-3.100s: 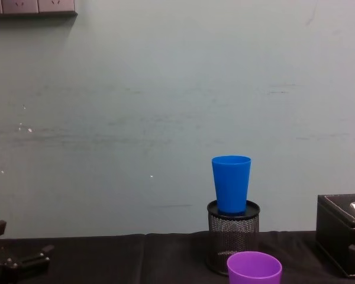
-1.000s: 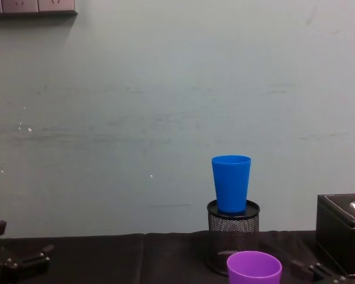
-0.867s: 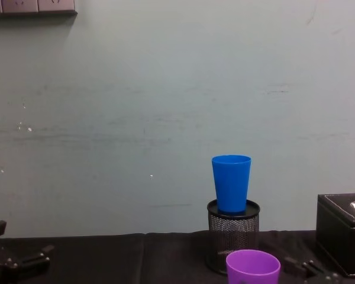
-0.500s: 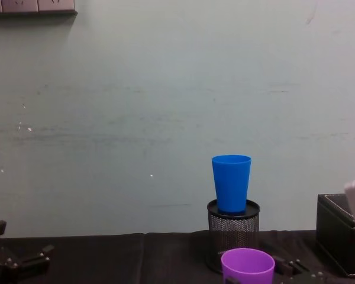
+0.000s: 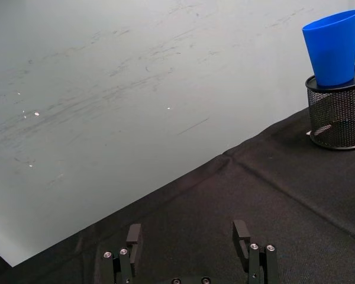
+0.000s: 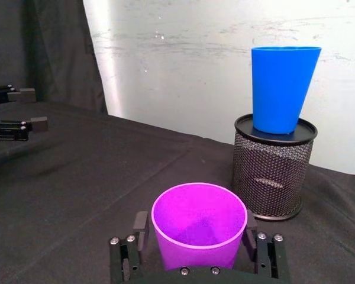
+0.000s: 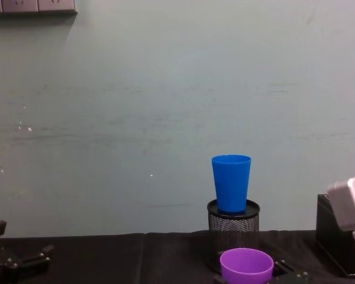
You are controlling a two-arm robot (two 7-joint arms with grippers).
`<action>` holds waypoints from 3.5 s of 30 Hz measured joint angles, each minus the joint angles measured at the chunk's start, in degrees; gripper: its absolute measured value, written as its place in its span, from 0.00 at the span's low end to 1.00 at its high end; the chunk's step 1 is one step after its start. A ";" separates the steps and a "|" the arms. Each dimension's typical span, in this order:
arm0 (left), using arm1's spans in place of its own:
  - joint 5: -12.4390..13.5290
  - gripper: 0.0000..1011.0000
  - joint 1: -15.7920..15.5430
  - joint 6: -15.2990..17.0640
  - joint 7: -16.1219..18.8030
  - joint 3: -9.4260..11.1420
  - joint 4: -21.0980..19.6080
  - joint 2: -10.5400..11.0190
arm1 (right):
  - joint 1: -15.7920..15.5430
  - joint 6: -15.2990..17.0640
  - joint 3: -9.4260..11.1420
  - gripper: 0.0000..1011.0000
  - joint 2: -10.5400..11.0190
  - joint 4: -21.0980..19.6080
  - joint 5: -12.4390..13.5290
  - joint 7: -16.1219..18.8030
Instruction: Pick up one cup with a gripper and tap it against the other cup.
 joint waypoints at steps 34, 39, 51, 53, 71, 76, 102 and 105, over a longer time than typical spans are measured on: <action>0.00 0.99 0.00 0.00 0.00 0.00 0.00 0.00 | -6.33 17.01 7.39 0.72 3.45 -21.85 1.39 0.02; -0.01 0.99 0.00 0.00 0.00 0.00 0.00 0.00 | -6.27 16.84 7.29 0.72 3.42 -21.66 1.41 0.02; 0.00 0.99 0.00 0.00 0.00 0.00 0.00 0.00 | -6.19 16.49 7.19 0.72 3.39 -21.46 1.46 0.01; 0.00 0.99 0.00 0.00 0.00 0.00 0.00 0.00 | -6.17 16.47 7.17 0.72 3.38 -21.45 1.47 0.01; 0.00 0.99 0.00 0.00 0.00 0.00 0.00 0.00 | -6.14 16.36 7.13 0.72 3.39 -21.37 1.46 0.01; 0.00 0.99 0.00 0.00 0.00 0.00 0.00 0.00 | -6.14 16.34 7.13 0.72 3.39 -21.37 1.46 0.01; -0.01 0.99 0.00 0.00 0.00 0.00 0.00 0.00 | -6.14 16.35 7.13 0.72 3.39 -21.36 1.46 0.01; 0.00 0.99 0.00 0.00 0.00 0.00 0.00 0.00 | -6.14 16.35 7.13 0.72 3.39 -21.36 1.46 0.01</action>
